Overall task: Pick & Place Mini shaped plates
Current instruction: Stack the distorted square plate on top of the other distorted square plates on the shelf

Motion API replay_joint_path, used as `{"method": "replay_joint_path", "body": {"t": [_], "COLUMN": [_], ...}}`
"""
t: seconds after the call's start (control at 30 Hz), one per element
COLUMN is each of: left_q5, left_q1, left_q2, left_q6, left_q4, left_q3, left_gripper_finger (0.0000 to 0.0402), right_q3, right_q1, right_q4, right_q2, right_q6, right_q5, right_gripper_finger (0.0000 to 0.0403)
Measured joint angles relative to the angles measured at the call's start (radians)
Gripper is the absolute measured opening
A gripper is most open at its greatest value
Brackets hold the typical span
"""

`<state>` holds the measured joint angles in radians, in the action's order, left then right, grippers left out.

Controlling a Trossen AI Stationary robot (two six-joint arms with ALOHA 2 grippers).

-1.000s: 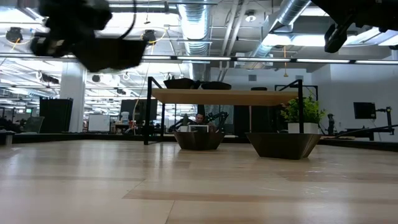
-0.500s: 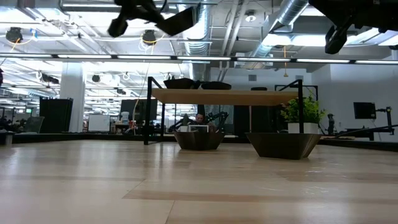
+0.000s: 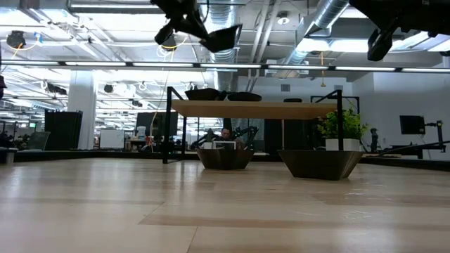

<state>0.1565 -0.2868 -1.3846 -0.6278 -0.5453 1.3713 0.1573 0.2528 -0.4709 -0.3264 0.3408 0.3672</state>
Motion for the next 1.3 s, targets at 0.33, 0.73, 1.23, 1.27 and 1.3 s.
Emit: {"method": "replay_joint_path", "body": {"t": [0.33, 0.73, 1.23, 1.27, 1.3], "left_q5": [-0.109, -0.207, -0.274, -0.282, -0.285], "left_q1": [-0.194, -0.34, -0.388, -0.386, -0.384], "left_q2": [-0.135, -0.22, -0.284, -0.284, -0.284], "left_q6": [0.107, 0.135, 0.146, 0.145, 0.144], "left_q4": [-0.207, -0.217, -0.217, -0.217, -0.217], "left_q3": [0.188, 0.191, 0.191, 0.191, 0.191], "left_gripper_finger": [0.0003, 0.0003, 0.0003, 0.0003, 0.0003], "right_q3": [0.0, 0.0, 0.0, 0.0, 0.0], "right_q1": [0.0, 0.0, 0.0, 0.0, 0.0], "right_q4": [0.0, 0.0, 0.0, 0.0, 0.0], "right_q2": [0.0, 0.0, 0.0, 0.0, 0.0], "right_q6": [0.0, 0.0, 0.0, 0.0, 0.0], "right_q5": [-0.001, -0.002, -0.002, -0.002, -0.002], "right_gripper_finger": [0.0, 0.0, 0.0, 0.0, 0.0]}}
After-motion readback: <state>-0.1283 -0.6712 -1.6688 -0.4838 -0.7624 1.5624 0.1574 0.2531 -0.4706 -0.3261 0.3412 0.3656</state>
